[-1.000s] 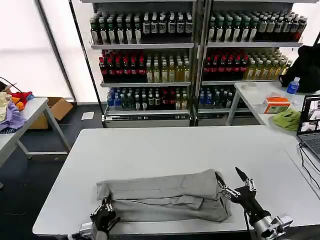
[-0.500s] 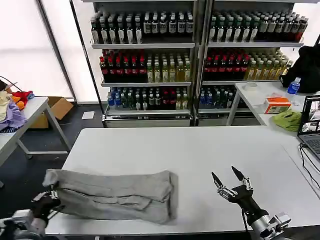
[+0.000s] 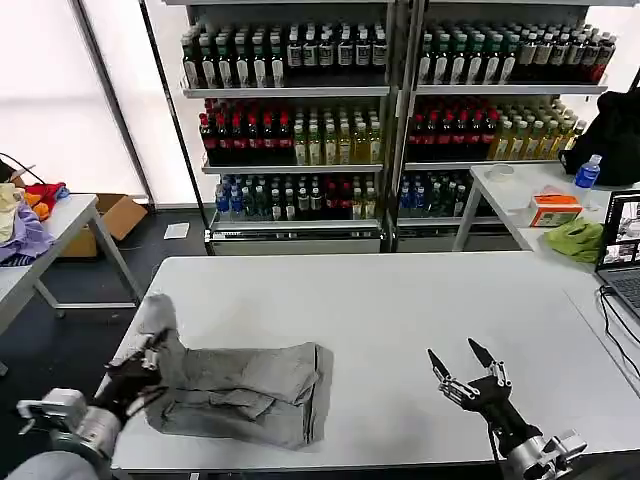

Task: Fold and organize the clothes.

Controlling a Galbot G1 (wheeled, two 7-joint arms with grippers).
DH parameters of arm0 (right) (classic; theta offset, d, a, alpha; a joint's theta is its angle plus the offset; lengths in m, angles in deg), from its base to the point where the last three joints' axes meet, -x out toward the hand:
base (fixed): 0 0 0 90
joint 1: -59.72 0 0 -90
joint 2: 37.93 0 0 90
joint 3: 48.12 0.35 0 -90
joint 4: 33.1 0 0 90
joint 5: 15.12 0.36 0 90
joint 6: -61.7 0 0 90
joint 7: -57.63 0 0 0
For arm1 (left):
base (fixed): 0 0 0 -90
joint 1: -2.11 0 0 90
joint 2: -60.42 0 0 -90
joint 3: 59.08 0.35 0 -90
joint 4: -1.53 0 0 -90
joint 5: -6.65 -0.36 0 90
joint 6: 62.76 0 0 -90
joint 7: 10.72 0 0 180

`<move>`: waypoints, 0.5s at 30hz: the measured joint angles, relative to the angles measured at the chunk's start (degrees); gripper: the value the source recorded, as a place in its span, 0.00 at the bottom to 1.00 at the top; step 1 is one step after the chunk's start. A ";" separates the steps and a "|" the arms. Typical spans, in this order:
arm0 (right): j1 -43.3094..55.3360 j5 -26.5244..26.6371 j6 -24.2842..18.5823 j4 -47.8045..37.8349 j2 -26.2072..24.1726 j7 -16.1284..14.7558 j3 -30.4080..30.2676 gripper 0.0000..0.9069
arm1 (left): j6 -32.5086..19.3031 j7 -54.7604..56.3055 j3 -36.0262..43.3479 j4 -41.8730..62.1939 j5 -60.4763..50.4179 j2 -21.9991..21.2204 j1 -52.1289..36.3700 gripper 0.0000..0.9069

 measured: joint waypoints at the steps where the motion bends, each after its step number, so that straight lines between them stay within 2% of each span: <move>1: -0.09 -0.14 0.04 0.00 0.11 -0.01 0.09 1.00 | -0.04 0.23 1.83 -0.05 0.05 -0.43 -0.17 0.01; 9: -1.11 -0.43 0.40 0.71 0.67 -0.16 0.57 1.00 | 0.46 4.05 15.26 1.83 0.69 -4.80 -2.93 0.01; 10: -1.30 -0.43 0.41 0.85 0.68 -0.18 0.74 1.00 | 0.62 4.53 16.54 2.27 0.79 -5.30 -3.41 0.30; 11: -1.45 -0.43 0.40 0.96 0.66 -0.21 0.83 1.00 | 0.89 5.04 17.76 2.75 1.04 -5.86 -3.93 0.44; 12: -1.58 -0.44 0.41 1.08 0.64 -0.23 0.96 1.00 | 1.39 5.69 18.99 3.34 1.54 -6.45 -4.60 0.76; 14: -1.84 -0.45 0.41 1.30 0.61 -0.26 1.15 1.00 | 2.34 7.07 20.84 4.47 2.81 -7.35 -5.86 0.97; 15: -1.94 -0.47 0.41 1.37 0.60 -0.25 1.24 1.00 | 2.88 8.00 21.75 5.24 3.61 -7.94 -6.62 1.00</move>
